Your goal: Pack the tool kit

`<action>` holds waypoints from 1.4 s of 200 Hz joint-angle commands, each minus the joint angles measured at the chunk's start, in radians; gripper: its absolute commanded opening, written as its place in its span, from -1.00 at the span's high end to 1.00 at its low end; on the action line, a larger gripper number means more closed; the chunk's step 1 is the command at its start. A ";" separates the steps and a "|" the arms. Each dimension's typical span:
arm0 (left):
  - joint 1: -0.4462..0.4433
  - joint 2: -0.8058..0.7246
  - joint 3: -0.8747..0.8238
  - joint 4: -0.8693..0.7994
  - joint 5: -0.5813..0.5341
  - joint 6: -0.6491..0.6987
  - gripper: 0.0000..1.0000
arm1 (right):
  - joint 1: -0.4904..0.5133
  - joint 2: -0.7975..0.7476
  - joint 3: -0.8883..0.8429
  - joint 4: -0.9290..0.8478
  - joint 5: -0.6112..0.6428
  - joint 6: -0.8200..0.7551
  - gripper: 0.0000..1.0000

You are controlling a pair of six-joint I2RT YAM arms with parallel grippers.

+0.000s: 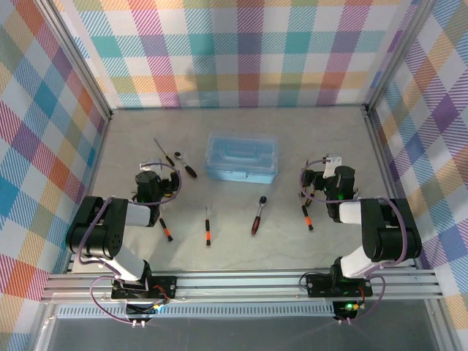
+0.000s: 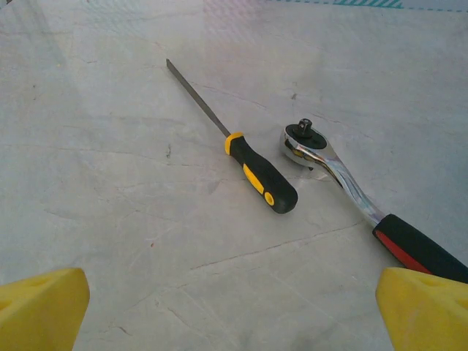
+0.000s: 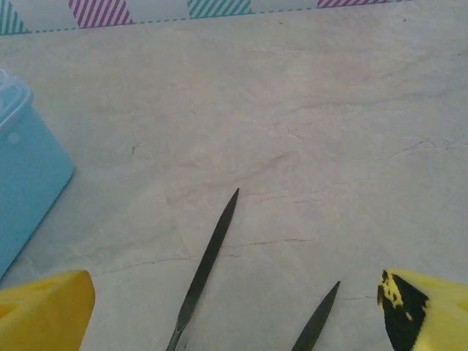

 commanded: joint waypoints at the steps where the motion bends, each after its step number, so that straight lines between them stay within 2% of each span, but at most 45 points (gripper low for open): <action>1: 0.009 -0.006 0.016 0.007 0.021 0.009 -0.99 | -0.007 -0.001 0.019 0.001 -0.019 -0.014 -0.98; 196: 0.009 -0.006 0.017 0.006 0.022 0.009 -0.99 | -0.007 -0.002 0.019 0.000 -0.019 -0.013 -0.98; 217: 0.009 -0.010 0.012 0.015 0.021 0.012 -0.99 | -0.007 -0.012 0.027 -0.020 0.014 -0.003 -0.98; 231: 0.009 -0.063 0.064 -0.121 -0.001 0.005 -0.99 | -0.004 -0.035 0.056 -0.079 0.032 0.000 -0.98; 248: 0.009 -0.180 0.181 -0.394 0.022 0.007 -0.99 | 0.011 -0.101 0.163 -0.337 0.088 0.000 -0.98; 280: 0.006 -0.375 0.397 -0.660 0.107 -0.083 -0.99 | 0.102 -0.300 0.324 -0.641 0.131 0.004 -0.98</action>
